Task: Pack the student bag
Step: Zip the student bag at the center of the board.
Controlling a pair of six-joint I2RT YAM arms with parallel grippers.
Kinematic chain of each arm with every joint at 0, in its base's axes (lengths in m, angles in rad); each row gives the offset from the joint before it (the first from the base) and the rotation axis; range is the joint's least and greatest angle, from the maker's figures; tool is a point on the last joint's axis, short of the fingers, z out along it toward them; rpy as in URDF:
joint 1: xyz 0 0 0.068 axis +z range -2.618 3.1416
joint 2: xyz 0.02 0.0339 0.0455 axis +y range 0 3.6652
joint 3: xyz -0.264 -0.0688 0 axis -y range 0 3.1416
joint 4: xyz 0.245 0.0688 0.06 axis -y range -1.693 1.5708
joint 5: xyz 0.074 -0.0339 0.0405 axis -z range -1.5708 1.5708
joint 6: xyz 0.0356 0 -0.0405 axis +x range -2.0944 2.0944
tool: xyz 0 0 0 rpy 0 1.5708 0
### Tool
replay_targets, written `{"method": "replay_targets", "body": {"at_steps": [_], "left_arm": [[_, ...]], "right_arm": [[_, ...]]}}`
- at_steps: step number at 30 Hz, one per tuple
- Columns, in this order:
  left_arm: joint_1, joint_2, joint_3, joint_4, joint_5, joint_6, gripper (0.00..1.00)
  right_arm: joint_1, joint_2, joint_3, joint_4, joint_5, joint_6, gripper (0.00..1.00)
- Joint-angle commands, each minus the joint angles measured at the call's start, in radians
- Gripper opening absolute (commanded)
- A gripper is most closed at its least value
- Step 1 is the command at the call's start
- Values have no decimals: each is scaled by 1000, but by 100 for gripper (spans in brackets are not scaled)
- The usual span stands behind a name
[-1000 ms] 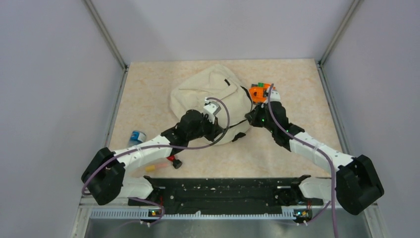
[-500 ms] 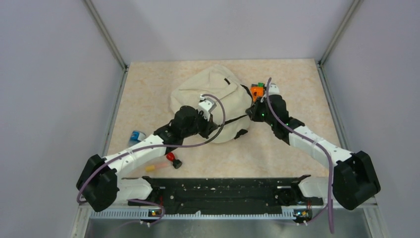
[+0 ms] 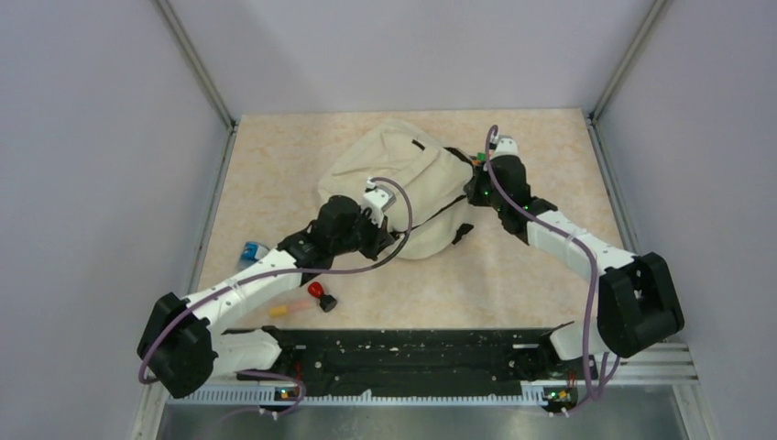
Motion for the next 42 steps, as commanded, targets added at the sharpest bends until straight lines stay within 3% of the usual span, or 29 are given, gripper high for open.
{"method": "replay_targets", "body": {"at_steps": [1, 4, 6, 9, 14, 19, 25, 34, 37, 42], "left_arm": [[7, 17, 33, 23, 43, -13, 0], [7, 46, 35, 135, 78, -55, 0], [6, 69, 42, 196, 110, -75, 0], [7, 111, 59, 227, 162, -85, 0], [7, 160, 72, 248, 225, -89, 0], [7, 171, 58, 277, 251, -88, 0], [7, 179, 58, 279, 271, -91, 0], [8, 149, 54, 264, 249, -70, 0], [10, 138, 50, 265, 240, -71, 0], [15, 126, 44, 253, 191, -69, 0]], "right_arm": [[-48, -19, 113, 80, 41, -65, 19], [-47, -67, 89, 37, 4, -37, 52], [-47, -115, 47, 7, -9, -5, 62], [-48, -199, -39, -23, -46, 60, 70], [-27, -322, -196, -33, -147, 206, 73], [108, -402, -299, 69, -130, 340, 75], [239, -376, -370, 226, -83, 476, 75], [277, -213, -304, 278, -110, 459, 71], [277, -181, -293, 278, -106, 452, 60], [277, -178, -290, 275, -42, 436, 26]]}}
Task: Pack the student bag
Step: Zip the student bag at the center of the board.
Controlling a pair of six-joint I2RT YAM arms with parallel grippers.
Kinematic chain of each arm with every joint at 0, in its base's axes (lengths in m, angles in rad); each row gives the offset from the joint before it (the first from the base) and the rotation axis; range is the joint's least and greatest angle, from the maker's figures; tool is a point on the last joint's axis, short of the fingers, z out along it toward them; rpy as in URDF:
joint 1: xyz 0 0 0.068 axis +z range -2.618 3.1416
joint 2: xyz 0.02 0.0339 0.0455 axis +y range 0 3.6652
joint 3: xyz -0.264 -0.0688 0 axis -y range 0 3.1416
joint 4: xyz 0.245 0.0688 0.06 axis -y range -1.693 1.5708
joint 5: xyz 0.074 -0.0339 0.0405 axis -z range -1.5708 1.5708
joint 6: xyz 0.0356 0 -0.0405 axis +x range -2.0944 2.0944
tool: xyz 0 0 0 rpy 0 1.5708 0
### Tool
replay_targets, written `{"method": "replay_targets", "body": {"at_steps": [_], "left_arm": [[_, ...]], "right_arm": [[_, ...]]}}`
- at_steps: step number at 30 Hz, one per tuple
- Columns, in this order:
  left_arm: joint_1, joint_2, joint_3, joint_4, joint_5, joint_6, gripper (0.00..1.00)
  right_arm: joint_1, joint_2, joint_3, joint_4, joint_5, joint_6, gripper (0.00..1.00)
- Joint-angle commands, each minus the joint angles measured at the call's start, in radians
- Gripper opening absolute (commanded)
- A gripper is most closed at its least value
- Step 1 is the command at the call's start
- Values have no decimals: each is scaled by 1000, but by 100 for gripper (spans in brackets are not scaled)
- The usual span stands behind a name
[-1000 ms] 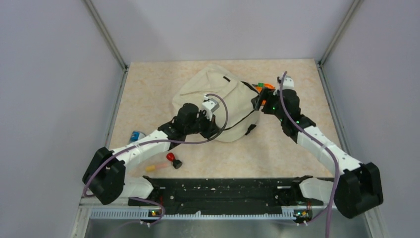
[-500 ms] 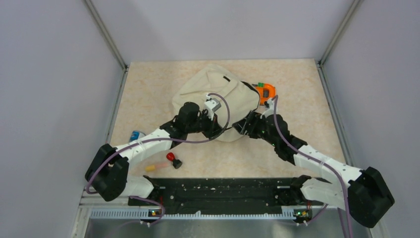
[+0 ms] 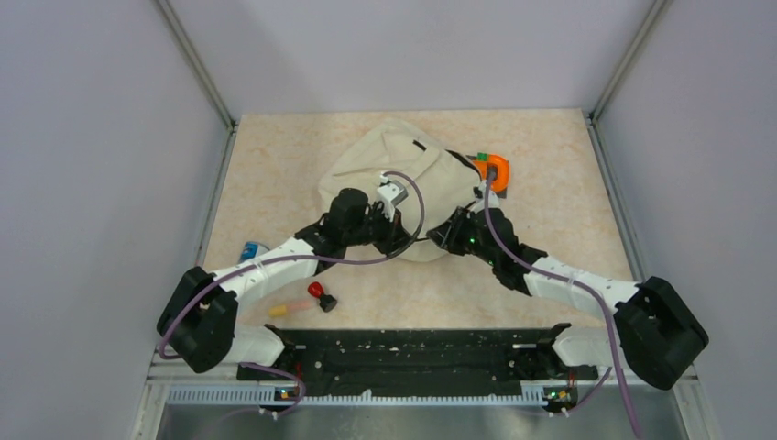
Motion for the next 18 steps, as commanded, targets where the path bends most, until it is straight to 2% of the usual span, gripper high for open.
{"method": "replay_targets", "body": {"at_steps": [1, 3, 4, 18], "left_arm": [[11, -46, 14, 47, -55, 13, 0], [23, -50, 15, 34, -85, 23, 0], [32, -51, 16, 26, -97, 29, 0], [129, -33, 81, -94, -267, 127, 0]], "right_arm": [[9, -6, 56, 29, 78, -22, 18], [8, -19, 68, -5, 116, -46, 4], [7, -25, 77, -32, 134, -61, 0], [7, -181, 79, -205, 294, -203, 0]]}}
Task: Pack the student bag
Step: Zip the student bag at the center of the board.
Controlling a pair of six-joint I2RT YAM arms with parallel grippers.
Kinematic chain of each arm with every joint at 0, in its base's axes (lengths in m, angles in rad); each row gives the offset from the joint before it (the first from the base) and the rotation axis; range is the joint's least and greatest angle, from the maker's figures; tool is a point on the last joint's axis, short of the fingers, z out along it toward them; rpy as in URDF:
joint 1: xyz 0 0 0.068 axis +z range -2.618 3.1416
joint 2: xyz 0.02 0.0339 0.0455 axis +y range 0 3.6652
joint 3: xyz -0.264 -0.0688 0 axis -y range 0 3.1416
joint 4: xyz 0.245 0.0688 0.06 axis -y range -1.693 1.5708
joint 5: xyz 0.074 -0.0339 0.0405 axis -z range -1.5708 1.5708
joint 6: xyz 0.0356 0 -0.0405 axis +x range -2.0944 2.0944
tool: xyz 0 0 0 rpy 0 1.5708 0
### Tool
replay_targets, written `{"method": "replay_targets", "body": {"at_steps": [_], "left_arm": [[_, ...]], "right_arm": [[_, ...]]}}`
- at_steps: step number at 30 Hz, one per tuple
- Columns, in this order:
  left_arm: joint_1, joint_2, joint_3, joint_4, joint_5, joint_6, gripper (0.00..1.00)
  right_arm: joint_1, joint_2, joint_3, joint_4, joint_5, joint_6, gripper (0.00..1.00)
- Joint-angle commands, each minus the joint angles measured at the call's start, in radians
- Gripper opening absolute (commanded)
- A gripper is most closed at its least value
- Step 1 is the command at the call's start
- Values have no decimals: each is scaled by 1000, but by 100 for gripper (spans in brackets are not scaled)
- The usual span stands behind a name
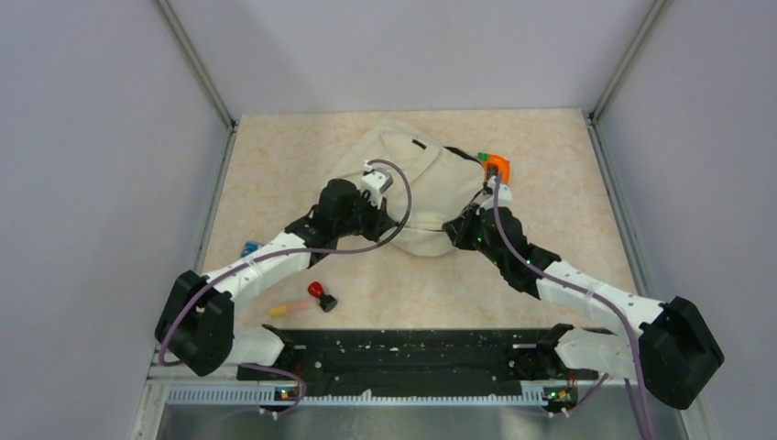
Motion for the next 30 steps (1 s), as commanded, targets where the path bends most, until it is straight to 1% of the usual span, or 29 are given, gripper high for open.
{"method": "replay_targets", "body": {"at_steps": [1, 5, 11, 16, 18, 19, 21, 22, 23, 24, 25, 27, 30], "left_arm": [[45, -17, 49, -20, -141, 59, 0], [69, -12, 48, -54, -188, 62, 0], [88, 18, 50, -37, -273, 47, 0], [88, -12, 43, -33, -255, 29, 0], [89, -42, 36, -40, -195, 29, 0], [88, -61, 36, -45, -167, 23, 6], [88, -103, 37, -63, -143, -11, 30], [88, -127, 39, -64, -152, -38, 44], [89, -147, 41, -62, -171, -58, 56], [92, -162, 49, -61, -198, -76, 66], [104, -166, 71, -81, -219, -89, 72], [136, -134, 143, -154, -261, -115, 76], [200, -50, 221, -215, -287, -133, 77]], "right_arm": [[-3, -79, 38, -85, 143, -80, 0], [-3, -109, 27, -117, 173, -99, 0], [-3, -133, 16, -123, 185, -126, 0], [-3, -149, 6, -117, 185, -136, 0], [-3, -160, -1, -116, 193, -143, 0], [-3, -165, -1, -121, 203, -146, 0], [-2, -181, -1, -128, 230, -155, 0], [-3, -189, -2, -128, 244, -164, 0], [-3, -196, -4, -128, 261, -172, 0], [-3, -203, -4, -141, 276, -182, 0], [-3, -209, -5, -154, 289, -192, 0], [-3, -217, -2, -159, 303, -204, 0], [-3, -225, -3, -159, 305, -207, 0]]}}
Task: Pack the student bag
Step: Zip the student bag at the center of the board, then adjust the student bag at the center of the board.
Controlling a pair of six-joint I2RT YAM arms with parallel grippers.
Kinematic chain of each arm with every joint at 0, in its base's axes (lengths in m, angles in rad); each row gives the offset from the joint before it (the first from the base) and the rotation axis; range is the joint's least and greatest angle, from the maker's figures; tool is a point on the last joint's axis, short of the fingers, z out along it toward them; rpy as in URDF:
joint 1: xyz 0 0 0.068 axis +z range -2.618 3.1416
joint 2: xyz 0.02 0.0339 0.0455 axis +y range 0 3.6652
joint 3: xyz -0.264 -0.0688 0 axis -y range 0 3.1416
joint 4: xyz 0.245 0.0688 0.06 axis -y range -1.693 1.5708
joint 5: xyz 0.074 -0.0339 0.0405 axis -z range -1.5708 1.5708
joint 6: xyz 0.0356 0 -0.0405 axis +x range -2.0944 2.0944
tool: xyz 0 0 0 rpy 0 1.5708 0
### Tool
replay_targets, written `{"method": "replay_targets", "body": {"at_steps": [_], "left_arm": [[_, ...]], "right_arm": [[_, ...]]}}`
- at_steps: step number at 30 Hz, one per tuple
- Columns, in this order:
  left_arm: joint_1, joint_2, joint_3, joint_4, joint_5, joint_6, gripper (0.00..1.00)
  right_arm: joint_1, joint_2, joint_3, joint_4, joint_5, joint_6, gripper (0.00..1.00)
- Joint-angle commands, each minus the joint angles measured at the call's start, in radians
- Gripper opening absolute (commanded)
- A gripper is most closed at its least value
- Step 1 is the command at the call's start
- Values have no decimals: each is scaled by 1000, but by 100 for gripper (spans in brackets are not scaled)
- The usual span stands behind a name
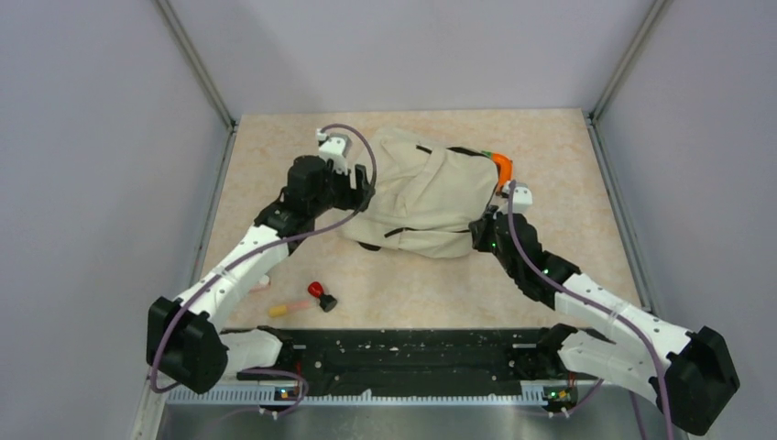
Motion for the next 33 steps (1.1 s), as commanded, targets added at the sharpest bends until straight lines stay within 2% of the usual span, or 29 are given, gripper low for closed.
{"method": "replay_targets", "body": {"at_steps": [1, 5, 12, 27, 30, 33], "left_arm": [[95, 100, 120, -49, -57, -70, 77], [174, 197, 132, 30, 42, -127, 77], [184, 268, 138, 88, 259, -75, 77], [183, 327, 82, 128, 264, 124, 80], [181, 344, 76, 155, 277, 151, 72], [180, 362, 76, 160, 277, 168, 52]], "right_arm": [[-2, -45, 12, 25, 80, -39, 0], [-3, -60, -2, 25, 65, -21, 0], [-3, -68, -16, 18, 59, -3, 0], [-3, -72, -27, 31, 40, 9, 0], [-3, -69, -32, 36, 40, 10, 0], [-3, -62, -30, 39, 39, 7, 0]]}}
